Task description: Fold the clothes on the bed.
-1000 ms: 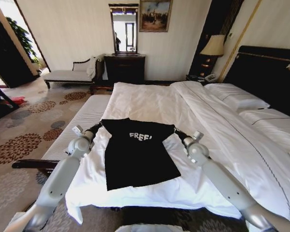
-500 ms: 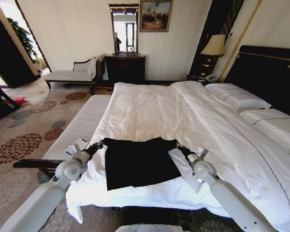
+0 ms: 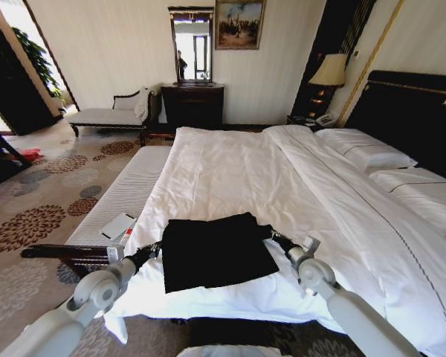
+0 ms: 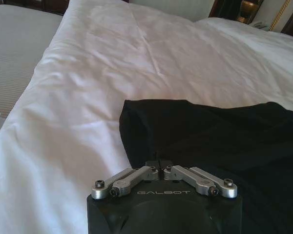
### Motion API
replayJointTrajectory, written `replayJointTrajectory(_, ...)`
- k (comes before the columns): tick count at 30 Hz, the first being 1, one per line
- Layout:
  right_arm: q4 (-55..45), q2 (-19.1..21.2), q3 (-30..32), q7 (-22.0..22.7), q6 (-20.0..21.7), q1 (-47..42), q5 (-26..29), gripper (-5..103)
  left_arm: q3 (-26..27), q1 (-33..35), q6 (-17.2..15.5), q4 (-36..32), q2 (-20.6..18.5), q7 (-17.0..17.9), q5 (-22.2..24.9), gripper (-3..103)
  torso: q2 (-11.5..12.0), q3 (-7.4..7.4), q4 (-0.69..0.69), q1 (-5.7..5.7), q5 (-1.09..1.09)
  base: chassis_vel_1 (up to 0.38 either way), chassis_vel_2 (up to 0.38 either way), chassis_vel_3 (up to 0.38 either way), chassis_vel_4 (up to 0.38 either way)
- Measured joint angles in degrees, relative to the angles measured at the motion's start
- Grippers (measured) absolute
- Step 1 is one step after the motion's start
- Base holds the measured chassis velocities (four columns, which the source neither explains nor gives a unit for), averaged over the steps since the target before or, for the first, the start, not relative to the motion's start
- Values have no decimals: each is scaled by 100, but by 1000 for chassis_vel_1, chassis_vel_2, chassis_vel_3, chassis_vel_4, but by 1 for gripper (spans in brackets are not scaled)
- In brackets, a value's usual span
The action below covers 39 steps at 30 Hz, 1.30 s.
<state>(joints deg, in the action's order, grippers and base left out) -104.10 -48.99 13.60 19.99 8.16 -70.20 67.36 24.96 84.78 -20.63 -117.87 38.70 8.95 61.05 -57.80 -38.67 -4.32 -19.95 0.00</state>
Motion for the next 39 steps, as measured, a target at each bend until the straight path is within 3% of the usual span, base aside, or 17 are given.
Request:
replayJointTrajectory(16,257,-65,31,8,-23,-22,-251,-3,28,445,-82,-200,-50,-130,-399,0,1,-1,1,0,0,0,0,0,0)
replayJointTrajectory(18,223,-75,61,14,-32,-45,-341,7,80,504,-25,-281,-16,-140,-502,-3,1,-1,0,-1,0,0,0,0,0)
replayJointTrajectory(19,193,-82,75,14,-36,-53,-369,7,126,537,23,-334,10,-173,-579,1,1,-1,-1,-1,0,0,0,0,0)
replayJointTrajectory(20,137,-88,98,14,-39,-68,-389,17,210,586,96,-403,45,-228,-661,7,1,0,0,-1,0,0,0,0,0)
replayJointTrajectory(22,84,-88,122,14,-40,-83,-397,17,294,627,147,-455,75,-272,-712,12,1,-1,0,0,0,0,0,0,0)
replayJointTrajectory(24,22,-83,151,19,-40,-104,-407,28,403,683,204,-523,117,-325,-755,17,1,0,1,0,0,0,0,0,0)
replayJointTrajectory(25,-70,-69,207,37,-40,-135,-417,33,575,735,262,-621,197,-358,-754,27,1,-1,1,-1,1,0,0,0,0)
replayJointTrajectory(26,-70,-69,207,37,-40,-135,-417,33,575,735,262,-621,197,-358,-754,27,1,-1,1,-1,1,0,0,0,0)
replayJointTrajectory(28,-215,-63,351,91,-40,-145,-406,44,804,648,303,-700,383,-340,-515,39,1,-1,2,0,1,0,0,0,0)
replayJointTrajectory(29,-261,-62,415,109,-41,-137,-389,50,880,521,296,-695,481,-256,-314,39,1,0,2,0,2,0,0,0,0)
replayJointTrajectory(31,-302,-63,480,124,-41,-116,-374,50,922,355,266,-646,593,-150,-92,44,1,0,1,0,1,0,0,0,0)
replayJointTrajectory(34,-396,-105,656,140,-44,-15,-389,66,781,-434,65,-113,1049,220,476,60,1,-1,2,0,0,0,0,0,0)
replayJointTrajectory(36,-415,-122,679,142,-44,3,-398,71,682,-667,3,61,1180,256,569,60,1,-1,2,0,-1,0,0,0,0)
replayJointTrajectory(37,-440,-145,705,142,-45,24,-425,71,561,-964,-74,278,1335,290,664,66,1,-1,1,-1,-3,0,0,0,0)
replayJointTrajectory(39,-479,-191,746,139,-47,47,-527,82,293,-1625,-288,808,1655,329,910,77,2,-2,-2,-2,-1,0,0,0,0)
